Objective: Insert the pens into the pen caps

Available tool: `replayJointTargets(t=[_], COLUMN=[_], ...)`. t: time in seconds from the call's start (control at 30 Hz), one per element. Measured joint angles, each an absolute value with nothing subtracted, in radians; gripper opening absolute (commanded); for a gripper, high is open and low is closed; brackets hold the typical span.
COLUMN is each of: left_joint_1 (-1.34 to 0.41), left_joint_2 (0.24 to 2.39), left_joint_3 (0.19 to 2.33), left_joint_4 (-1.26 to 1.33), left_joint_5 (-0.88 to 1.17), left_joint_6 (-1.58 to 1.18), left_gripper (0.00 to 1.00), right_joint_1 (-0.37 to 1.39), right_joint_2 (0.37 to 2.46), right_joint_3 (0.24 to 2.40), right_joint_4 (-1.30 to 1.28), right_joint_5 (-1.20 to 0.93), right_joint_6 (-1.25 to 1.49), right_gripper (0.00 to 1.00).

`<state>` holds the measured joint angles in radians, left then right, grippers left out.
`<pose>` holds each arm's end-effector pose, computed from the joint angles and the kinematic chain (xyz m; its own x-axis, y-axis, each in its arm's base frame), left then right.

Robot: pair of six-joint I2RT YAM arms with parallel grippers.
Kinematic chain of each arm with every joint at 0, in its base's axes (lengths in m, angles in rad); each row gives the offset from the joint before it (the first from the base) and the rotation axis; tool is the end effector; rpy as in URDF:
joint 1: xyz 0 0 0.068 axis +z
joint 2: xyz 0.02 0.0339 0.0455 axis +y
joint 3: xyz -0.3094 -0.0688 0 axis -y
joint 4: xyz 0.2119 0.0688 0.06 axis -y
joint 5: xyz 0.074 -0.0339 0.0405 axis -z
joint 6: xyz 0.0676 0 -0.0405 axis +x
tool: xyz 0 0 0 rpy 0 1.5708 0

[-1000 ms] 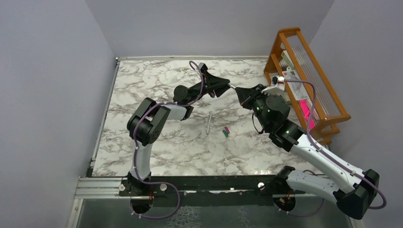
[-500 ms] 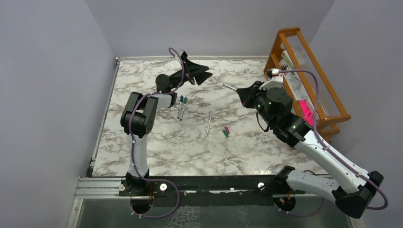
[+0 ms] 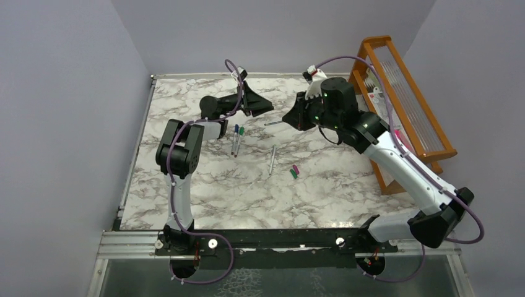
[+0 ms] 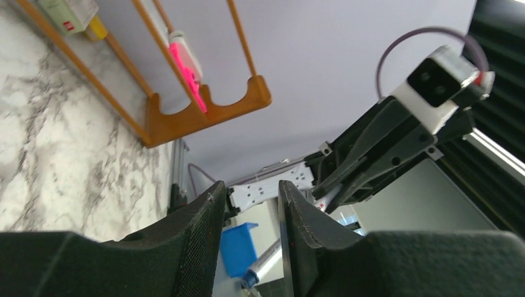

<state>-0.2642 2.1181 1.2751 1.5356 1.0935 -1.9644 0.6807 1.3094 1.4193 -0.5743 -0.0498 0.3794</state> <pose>0.4164 -0.1749 0.3265 -0.9566 -0.1807 -0.2287 0.2702 -0.2556 -0.9283 0.2082 0.1729 0.4319 -0.5689 0.0153 -0.8222 -0.4871 0.7993 0.3518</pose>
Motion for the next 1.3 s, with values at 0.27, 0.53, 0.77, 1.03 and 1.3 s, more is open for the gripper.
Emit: replayJointTargets(t=[0.27,0.53,0.77,1.03,1.3], left_joint_1=[-0.261,-0.264,-0.315,-0.423,-0.419], left_joint_2=[2.053,1.945,1.893,1.863,1.857], left_joint_3=[1.196,1.166,1.115,1.115,1.115], left_joint_4=[1.536,1.537,1.537,1.538,1.538], left_joint_5=[1.196,1.251,1.31,1.381,1.39], left_joint_6=[-1.884,-1.816,-1.748,-1.717,-1.71], left_gripper=[0.52,0.65,0.64,0.59,0.45], right_joint_1=[0.612,0.567,0.483,0.464,0.464], right_joint_2=[1.454,1.482,1.481,1.494,1.505], right_joint_3=[1.526,1.585,1.586,1.612,1.631], right_joint_4=[-0.726,-0.778,-0.765,-0.763,-0.764], right_joint_5=[-0.4,-0.562,-0.663,-0.737,-0.754], right_joint_6=[0.298,0.257,0.26,0.258,0.256], right_gripper=[0.01,0.01,0.01,0.01,0.01])
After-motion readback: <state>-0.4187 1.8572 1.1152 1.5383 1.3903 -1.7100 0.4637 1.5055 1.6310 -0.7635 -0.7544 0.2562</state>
